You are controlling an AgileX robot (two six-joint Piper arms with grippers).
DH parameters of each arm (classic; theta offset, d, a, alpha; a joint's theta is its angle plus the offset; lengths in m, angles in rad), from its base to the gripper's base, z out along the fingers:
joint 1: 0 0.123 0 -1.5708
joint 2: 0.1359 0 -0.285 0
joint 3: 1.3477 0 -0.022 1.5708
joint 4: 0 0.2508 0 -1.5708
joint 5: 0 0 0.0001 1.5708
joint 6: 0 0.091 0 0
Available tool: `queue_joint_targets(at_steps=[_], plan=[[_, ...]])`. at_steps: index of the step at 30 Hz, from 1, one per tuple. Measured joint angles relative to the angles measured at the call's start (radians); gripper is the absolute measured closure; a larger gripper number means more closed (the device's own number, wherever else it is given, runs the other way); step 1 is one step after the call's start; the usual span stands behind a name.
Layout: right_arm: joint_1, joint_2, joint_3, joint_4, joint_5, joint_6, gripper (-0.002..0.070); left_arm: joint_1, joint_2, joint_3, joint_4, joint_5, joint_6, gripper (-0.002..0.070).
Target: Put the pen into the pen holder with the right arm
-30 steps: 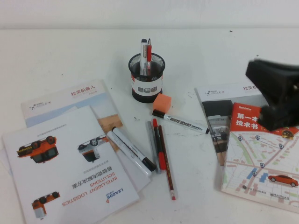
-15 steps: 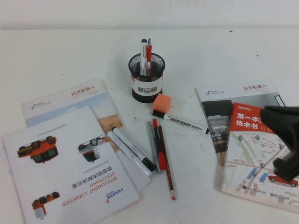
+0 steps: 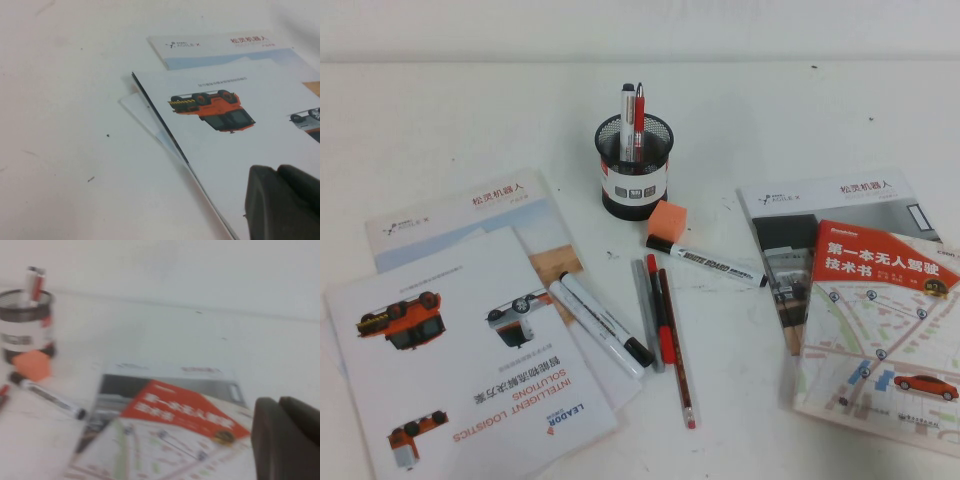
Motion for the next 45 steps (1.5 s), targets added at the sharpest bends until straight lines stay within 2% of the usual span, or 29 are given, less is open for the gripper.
queue_joint_targets(at_steps=[3, 7, 15, 18, 45], plan=[[-0.084, -0.144, 0.108, 0.004, 0.002, 0.0, 0.0695, 0.0, 0.0, 0.0, 0.0, 0.0, 0.0, 0.0678], [-0.153, -0.296, 0.141, 0.017, 0.09, 0.0, 0.0695, 0.0, 0.0, 0.0, 0.0, 0.0, 0.0, 0.0678], [-0.17, -0.371, 0.141, 0.057, 0.365, 0.0, 0.0695, 0.0, 0.0, 0.0, 0.0, 0.0, 0.0, 0.0677], [-0.17, -0.371, 0.144, 0.064, 0.415, 0.0, 0.0695, 0.0, 0.0, 0.0, 0.0, 0.0, 0.0, 0.0677], [-0.17, -0.371, 0.144, 0.07, 0.428, 0.0, 0.0695, 0.0, 0.0, 0.0, 0.0, 0.0, 0.0, 0.0677]])
